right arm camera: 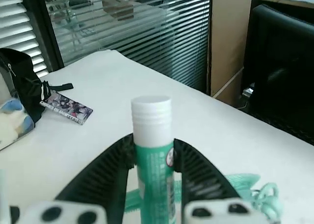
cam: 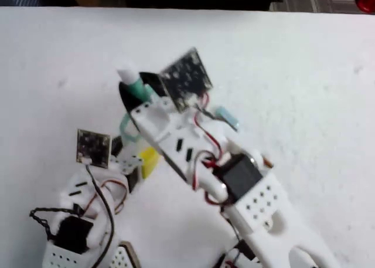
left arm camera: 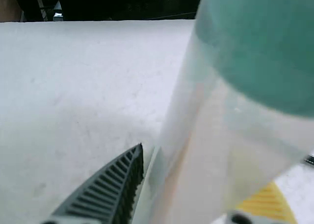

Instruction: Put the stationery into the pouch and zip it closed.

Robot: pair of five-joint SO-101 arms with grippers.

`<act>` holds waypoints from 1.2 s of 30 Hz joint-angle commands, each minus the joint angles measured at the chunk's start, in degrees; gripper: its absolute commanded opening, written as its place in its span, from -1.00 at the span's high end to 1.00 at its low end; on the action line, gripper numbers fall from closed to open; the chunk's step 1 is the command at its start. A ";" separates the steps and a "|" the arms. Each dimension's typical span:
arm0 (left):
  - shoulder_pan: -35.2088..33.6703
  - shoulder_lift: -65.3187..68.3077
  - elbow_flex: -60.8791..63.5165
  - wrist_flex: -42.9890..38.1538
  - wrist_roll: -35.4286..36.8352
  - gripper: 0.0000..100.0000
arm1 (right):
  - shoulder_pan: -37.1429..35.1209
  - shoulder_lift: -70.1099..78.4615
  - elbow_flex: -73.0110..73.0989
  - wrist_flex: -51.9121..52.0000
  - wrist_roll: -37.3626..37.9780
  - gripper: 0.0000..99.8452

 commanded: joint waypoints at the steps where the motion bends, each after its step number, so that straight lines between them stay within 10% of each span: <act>1: 0.31 -0.48 -1.85 -0.09 0.70 0.42 | -0.92 -6.99 5.01 -2.07 0.88 0.97; 11: -0.04 -0.48 -1.93 -0.09 0.70 0.42 | -2.59 -14.55 15.12 -3.65 1.32 0.59; 19: -0.04 -0.48 -1.85 -0.09 0.70 0.42 | -2.24 -14.99 12.22 -3.56 1.32 0.68; 36: -0.13 -0.48 -0.62 -2.64 0.26 0.59 | 22.02 -10.24 -5.89 14.73 0.88 0.68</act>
